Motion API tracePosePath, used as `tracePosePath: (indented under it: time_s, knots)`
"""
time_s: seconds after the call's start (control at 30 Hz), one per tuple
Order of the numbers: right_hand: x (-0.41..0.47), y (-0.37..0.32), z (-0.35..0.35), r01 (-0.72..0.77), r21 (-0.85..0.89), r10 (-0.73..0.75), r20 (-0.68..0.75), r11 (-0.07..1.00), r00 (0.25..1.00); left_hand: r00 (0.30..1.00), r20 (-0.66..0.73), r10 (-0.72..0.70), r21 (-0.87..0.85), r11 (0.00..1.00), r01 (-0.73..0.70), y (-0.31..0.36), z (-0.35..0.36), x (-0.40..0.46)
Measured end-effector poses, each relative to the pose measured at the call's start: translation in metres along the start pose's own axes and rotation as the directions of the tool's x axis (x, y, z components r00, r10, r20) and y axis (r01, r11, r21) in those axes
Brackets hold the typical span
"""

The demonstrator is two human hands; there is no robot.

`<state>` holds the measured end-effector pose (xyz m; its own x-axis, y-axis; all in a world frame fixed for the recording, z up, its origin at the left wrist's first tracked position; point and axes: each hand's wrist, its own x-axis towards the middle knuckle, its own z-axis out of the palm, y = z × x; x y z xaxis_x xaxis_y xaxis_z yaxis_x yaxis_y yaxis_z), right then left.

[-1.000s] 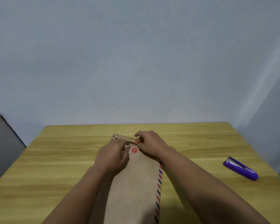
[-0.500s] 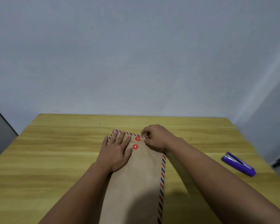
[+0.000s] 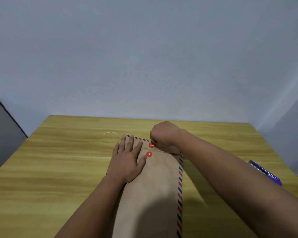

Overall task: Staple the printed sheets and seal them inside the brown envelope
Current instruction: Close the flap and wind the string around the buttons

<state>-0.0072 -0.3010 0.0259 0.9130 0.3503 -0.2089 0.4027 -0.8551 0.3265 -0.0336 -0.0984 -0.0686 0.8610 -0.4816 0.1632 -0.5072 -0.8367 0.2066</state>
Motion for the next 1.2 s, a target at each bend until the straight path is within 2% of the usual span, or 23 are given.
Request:
tracePosePath:
  time_s: [0.13, 0.2, 0.27, 0.33, 0.4, 0.6, 0.67, 0.8, 0.97, 1.03, 1.13, 1.2]
  knots:
    - [-0.001, 0.003, 0.007, 0.044, -0.014, -0.044, 0.019, 0.999, 0.999, 1.000, -0.007, -0.015, 0.001, 1.000, 0.015, 0.000, 0.000, 0.000]
    - [-0.004, 0.007, 0.010, 0.035, 0.068, -0.037, 0.021, 0.997, 0.999, 1.000, -0.011, -0.021, -0.010, 1.000, 0.021, 0.000, 0.000, 0.000]
    - [-0.009, 0.012, 0.012, -0.022, 0.247, 0.028, -0.021, 0.969, 0.999, 0.999, -0.014, -0.029, -0.010, 1.000, 0.029, 0.000, -0.001, -0.001]
    - [-0.012, 0.015, 0.013, -0.104, 0.511, 0.158, -0.065, 0.853, 0.985, 0.999, -0.023, -0.035, -0.012, 0.999, 0.035, 0.000, -0.002, -0.001]
    - [-0.016, 0.016, 0.012, -0.130, 0.680, 0.239, -0.069, 0.722, 0.969, 0.999, -0.025, -0.036, -0.008, 0.999, 0.036, 0.001, -0.001, -0.001]
    - [-0.015, 0.010, 0.016, -0.123, 0.861, 0.298, -0.035, 0.493, 0.954, 0.999, -0.008, -0.039, -0.012, 0.999, 0.039, 0.000, -0.002, -0.001]
    - [-0.016, 0.013, 0.018, -0.143, 0.871, 0.297, -0.004, 0.471, 0.955, 0.999, -0.009, -0.042, -0.009, 0.999, 0.042, 0.001, -0.002, 0.000]
    - [-0.025, 0.029, 0.019, -0.181, 0.864, 0.335, 0.014, 0.471, 0.942, 0.999, -0.017, -0.049, -0.016, 0.999, 0.048, 0.001, -0.002, -0.001]
    - [-0.035, 0.041, 0.022, -0.202, 0.783, 0.307, 0.014, 0.588, 0.952, 0.998, -0.013, -0.055, -0.006, 0.998, 0.055, 0.001, -0.002, -0.001]
    - [-0.034, 0.034, 0.023, -0.175, 0.720, 0.249, 0.003, 0.672, 0.968, 0.998, -0.009, -0.055, 0.000, 0.998, 0.055, 0.002, -0.002, -0.001]
    - [-0.027, 0.021, 0.019, -0.107, 0.494, 0.136, -0.024, 0.863, 0.990, 0.998, -0.018, -0.052, 0.002, 0.999, 0.052, 0.001, -0.002, -0.001]
    - [-0.021, 0.015, 0.017, -0.071, 0.370, 0.092, -0.040, 0.926, 0.995, 0.998, -0.028, -0.051, -0.007, 0.999, 0.051, 0.000, -0.001, 0.000]
